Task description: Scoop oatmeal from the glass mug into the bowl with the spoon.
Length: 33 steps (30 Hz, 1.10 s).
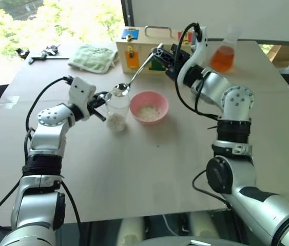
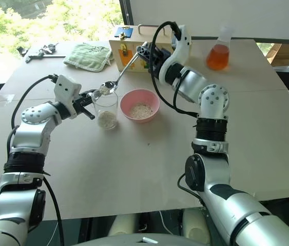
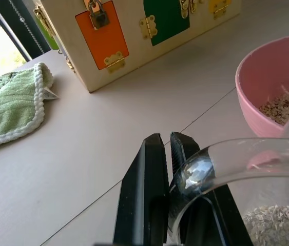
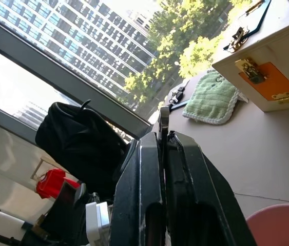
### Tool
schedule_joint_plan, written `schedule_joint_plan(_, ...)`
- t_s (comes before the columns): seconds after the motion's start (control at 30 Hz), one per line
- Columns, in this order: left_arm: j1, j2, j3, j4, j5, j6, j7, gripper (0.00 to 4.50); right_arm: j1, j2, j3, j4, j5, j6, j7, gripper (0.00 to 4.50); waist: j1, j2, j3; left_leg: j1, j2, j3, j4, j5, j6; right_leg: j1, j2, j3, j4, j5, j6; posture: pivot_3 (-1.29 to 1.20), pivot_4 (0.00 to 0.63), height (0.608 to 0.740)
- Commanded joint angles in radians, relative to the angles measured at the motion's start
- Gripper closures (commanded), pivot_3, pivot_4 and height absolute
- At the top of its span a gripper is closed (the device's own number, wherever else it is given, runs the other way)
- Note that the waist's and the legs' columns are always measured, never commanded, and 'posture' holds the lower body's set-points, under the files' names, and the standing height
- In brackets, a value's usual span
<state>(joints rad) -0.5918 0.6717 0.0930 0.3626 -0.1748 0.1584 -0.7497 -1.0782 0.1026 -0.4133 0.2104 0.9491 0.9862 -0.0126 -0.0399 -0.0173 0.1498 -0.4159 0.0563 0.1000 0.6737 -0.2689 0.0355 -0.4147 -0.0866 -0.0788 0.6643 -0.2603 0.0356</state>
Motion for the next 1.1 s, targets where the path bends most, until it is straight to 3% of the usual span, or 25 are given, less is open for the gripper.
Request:
schedule_joint_plan(0.03, 0.007, 0.008, 0.026, -0.002, 0.000, -0.009, 0.013, 4.46, -0.033, -0.009, -0.025, -0.022, 0.068, 0.009, -0.021, 4.50, -0.001, 0.000, 0.000, 0.000, 0.000, 0.000, 0.000, 0.000, 0.000, 0.000, 0.000, 0.000, 0.000, 0.000, 0.000, 0.00, 0.150, 0.740)
schedule_joint_plan(0.27, 0.030, 0.003, 0.062, -0.012, -0.023, 0.008, 0.031, 4.46, -0.010, -0.060, -0.048, -0.024, 0.098, 0.008, -0.051, 4.50, -0.001, 0.000, 0.000, 0.000, 0.000, 0.000, 0.000, 0.000, 0.000, 0.000, 0.000, 0.000, 0.000, 0.000, 0.000, 0.00, 0.150, 0.740)
schedule_joint_plan(0.47, 0.080, -0.022, 0.133, -0.080, -0.108, 0.049, 0.049, 4.46, 0.037, -0.152, -0.011, -0.007, 0.025, -0.039, -0.004, 4.50, -0.001, 0.000, 0.000, 0.000, 0.000, 0.000, -0.001, 0.000, 0.000, 0.000, 0.000, 0.001, 0.000, 0.000, 0.000, 0.00, 0.150, 0.740)
schedule_joint_plan(0.57, 0.113, -0.025, 0.159, -0.113, -0.127, 0.063, 0.061, 4.46, 0.066, -0.192, 0.080, -0.018, -0.069, -0.081, 0.066, 4.50, -0.001, 0.000, 0.000, 0.000, 0.000, -0.001, -0.001, 0.000, 0.000, 0.000, -0.001, 0.001, -0.001, 0.000, 0.000, 0.00, 0.150, 0.740)
schedule_joint_plan(0.8, 0.155, -0.027, 0.187, -0.149, -0.143, 0.080, 0.099, 4.46, 0.130, -0.247, 0.464, -0.094, -0.431, -0.376, 0.303, 4.50, -0.003, 0.000, 0.000, 0.000, 0.000, -0.001, -0.002, 0.000, 0.000, -0.002, 0.000, 0.003, 0.000, 0.000, 0.000, 0.00, 0.150, 0.740)
schedule_joint_plan(1.0, 0.172, -0.025, 0.194, -0.161, -0.149, 0.085, 0.114, 4.46, 0.135, -0.316, 0.626, -0.127, -0.625, -0.646, 0.516, 4.50, 0.003, 0.000, 0.000, 0.000, 0.000, -0.001, -0.002, 0.000, 0.000, -0.002, 0.000, 0.003, -0.001, 0.000, 0.000, 0.00, 0.150, 0.740)
schedule_joint_plan(1.1, 0.173, -0.027, 0.195, -0.161, -0.148, 0.086, 0.117, 4.46, 0.148, -0.327, 0.645, -0.154, -0.641, -0.710, 0.603, 4.50, 0.002, 0.000, 0.000, 0.000, 0.000, -0.001, -0.002, 0.000, 0.000, -0.002, 0.000, 0.003, -0.001, 0.000, 0.000, 0.00, 0.150, 0.740)
